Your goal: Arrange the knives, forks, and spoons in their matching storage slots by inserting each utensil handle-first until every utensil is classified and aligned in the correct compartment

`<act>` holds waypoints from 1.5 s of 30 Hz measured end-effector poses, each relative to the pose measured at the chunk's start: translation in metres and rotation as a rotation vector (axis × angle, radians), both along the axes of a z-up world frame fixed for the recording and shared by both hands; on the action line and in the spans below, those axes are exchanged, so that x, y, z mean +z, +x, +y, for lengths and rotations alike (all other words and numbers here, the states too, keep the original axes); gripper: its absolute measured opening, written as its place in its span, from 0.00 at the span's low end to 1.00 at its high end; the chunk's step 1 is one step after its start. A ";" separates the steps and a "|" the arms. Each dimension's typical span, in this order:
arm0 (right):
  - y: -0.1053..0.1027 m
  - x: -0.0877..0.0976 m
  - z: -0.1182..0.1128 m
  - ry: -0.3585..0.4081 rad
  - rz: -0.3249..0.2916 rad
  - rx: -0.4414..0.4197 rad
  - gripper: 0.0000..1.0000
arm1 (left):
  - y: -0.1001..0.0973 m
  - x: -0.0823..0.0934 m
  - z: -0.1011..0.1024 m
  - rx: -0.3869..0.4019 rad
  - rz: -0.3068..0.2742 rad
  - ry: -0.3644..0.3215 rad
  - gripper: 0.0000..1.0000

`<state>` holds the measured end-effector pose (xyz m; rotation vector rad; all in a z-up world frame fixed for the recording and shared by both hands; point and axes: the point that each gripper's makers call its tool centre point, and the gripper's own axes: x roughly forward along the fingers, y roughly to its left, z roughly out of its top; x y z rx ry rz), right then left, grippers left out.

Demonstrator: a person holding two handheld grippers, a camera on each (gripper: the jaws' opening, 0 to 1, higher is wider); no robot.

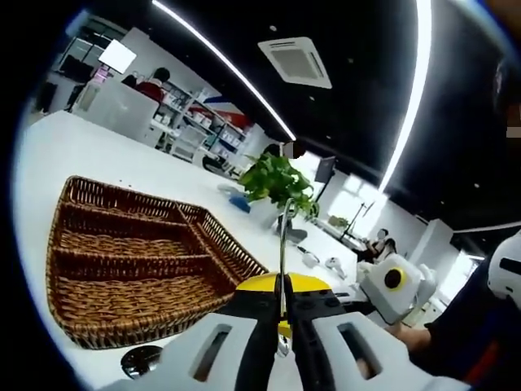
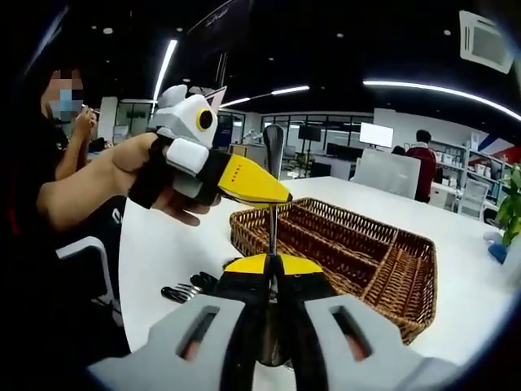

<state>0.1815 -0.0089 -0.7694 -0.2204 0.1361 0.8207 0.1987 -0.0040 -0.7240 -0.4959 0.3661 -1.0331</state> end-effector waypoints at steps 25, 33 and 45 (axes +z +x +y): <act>0.004 -0.014 -0.017 0.165 0.178 -0.038 0.14 | 0.011 0.040 0.047 0.101 -0.077 -0.113 0.01; -0.002 -0.007 -0.010 0.280 0.241 0.010 0.09 | 0.014 0.047 0.048 0.099 -0.095 -0.161 0.01; -0.002 -0.006 -0.016 0.302 0.255 0.013 0.00 | 0.019 0.038 0.053 0.102 -0.093 -0.150 0.03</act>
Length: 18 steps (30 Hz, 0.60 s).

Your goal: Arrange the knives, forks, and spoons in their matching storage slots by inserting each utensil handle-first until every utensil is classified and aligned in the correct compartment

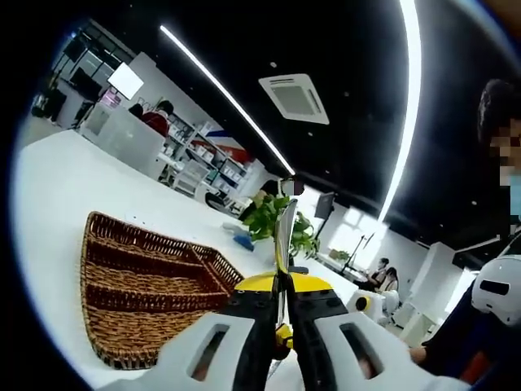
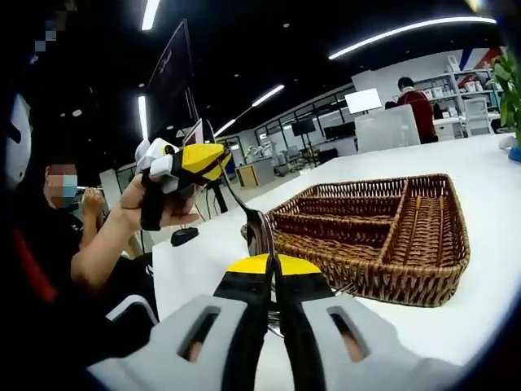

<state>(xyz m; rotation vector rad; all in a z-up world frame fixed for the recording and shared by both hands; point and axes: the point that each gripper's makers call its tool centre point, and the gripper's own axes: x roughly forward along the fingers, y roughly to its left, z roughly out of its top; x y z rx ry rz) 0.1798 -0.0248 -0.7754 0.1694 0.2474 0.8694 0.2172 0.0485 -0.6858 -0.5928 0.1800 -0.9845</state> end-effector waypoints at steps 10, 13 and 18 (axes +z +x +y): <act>0.000 0.006 0.005 0.114 0.047 0.027 0.04 | -0.003 0.014 0.004 -0.012 -0.041 -0.061 0.01; 0.000 0.006 0.006 0.164 0.091 0.035 0.08 | -0.005 0.018 0.005 -0.013 -0.052 -0.077 0.01; -0.003 0.010 0.012 0.259 0.142 0.062 0.08 | -0.008 0.023 0.002 -0.026 -0.067 -0.103 0.01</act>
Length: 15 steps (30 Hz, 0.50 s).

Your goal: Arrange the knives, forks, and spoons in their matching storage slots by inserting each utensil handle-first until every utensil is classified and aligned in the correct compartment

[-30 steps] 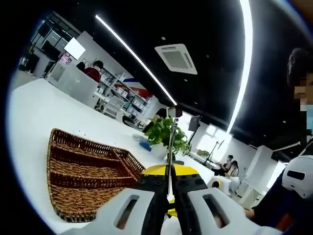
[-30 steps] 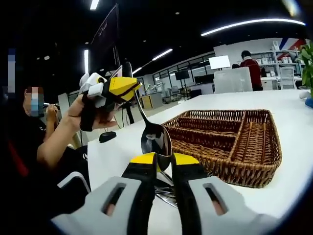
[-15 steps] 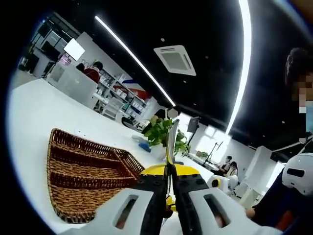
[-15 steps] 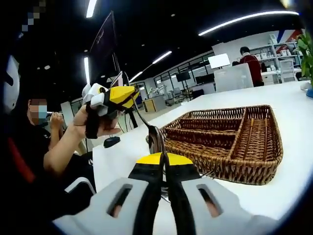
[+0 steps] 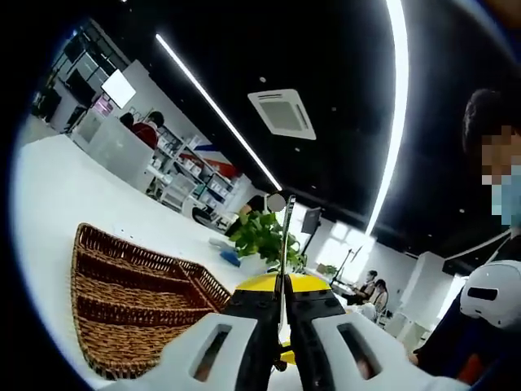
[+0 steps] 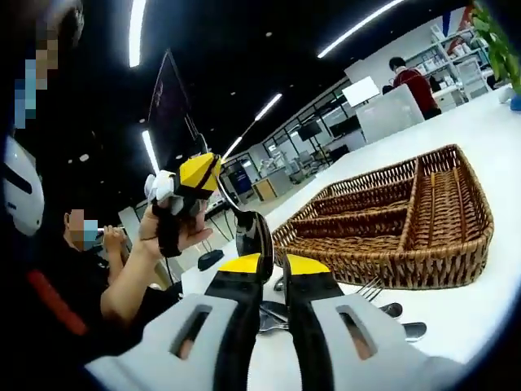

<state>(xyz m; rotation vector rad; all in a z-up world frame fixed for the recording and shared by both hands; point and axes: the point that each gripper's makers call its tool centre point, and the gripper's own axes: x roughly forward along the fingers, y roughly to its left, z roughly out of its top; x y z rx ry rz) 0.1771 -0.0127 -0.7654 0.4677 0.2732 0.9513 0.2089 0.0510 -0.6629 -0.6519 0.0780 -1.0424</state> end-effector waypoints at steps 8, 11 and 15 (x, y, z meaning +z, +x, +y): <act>0.001 0.003 -0.003 -0.016 -0.036 -0.012 0.01 | 0.001 -0.001 -0.001 0.001 0.000 0.003 0.02; 0.003 0.002 -0.008 -0.039 -0.053 -0.034 0.00 | 0.002 -0.007 0.000 0.017 0.003 0.044 0.03; 0.002 -0.001 -0.009 -0.064 -0.059 -0.025 0.00 | 0.004 -0.014 0.001 0.037 -0.008 0.100 0.04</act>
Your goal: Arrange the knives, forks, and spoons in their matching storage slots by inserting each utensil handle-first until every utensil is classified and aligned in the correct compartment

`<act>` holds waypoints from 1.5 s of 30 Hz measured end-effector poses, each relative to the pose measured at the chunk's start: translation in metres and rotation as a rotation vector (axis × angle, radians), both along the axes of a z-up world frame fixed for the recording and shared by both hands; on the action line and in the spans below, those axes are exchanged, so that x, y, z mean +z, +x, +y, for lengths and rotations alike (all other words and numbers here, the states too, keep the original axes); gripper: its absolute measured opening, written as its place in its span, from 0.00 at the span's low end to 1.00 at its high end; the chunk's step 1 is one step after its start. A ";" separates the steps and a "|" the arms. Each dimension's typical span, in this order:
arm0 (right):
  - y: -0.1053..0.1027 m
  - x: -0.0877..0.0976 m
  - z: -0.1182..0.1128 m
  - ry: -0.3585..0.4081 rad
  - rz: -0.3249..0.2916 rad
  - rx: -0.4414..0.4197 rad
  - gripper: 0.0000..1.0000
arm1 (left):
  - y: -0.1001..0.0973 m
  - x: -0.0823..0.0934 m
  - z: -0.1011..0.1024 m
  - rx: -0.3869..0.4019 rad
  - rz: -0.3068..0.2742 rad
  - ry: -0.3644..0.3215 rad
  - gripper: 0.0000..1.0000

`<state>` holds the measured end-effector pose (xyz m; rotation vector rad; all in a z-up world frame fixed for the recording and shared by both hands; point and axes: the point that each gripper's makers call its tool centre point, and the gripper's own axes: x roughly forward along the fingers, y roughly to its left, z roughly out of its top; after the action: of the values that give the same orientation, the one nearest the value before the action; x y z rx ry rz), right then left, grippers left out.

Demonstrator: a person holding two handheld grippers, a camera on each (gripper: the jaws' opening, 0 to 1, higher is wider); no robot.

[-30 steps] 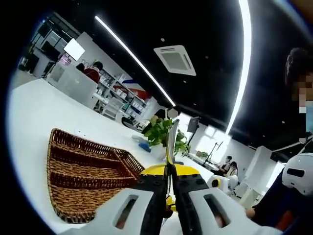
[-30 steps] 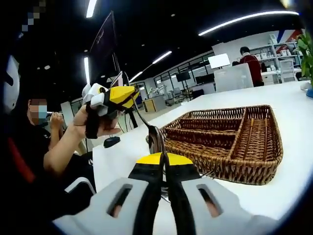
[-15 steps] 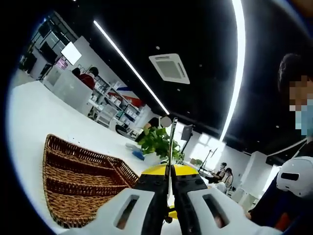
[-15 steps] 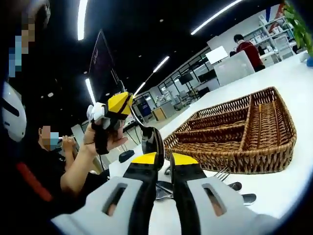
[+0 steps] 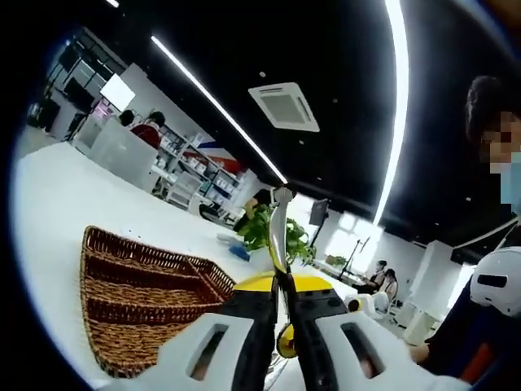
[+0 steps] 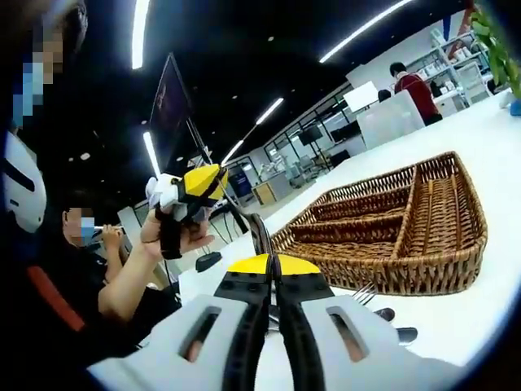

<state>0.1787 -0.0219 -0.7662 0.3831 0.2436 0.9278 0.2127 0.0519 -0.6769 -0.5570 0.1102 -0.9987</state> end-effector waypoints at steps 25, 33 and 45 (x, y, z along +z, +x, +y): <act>0.030 0.002 -0.024 -0.312 -0.114 0.024 0.00 | 0.006 -0.047 0.016 0.108 -0.057 0.429 0.22; 0.046 0.004 -0.028 -0.353 -0.134 0.037 0.00 | 0.012 -0.064 0.026 0.147 -0.060 0.534 0.33; 0.083 0.017 -0.032 -0.417 -0.173 0.034 0.00 | 0.009 -0.075 0.033 0.143 -0.058 0.601 0.46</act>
<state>0.2622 -0.0536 -0.7495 -0.0864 0.2778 0.9115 0.2219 0.0849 -0.7520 0.0152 0.3025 -0.7891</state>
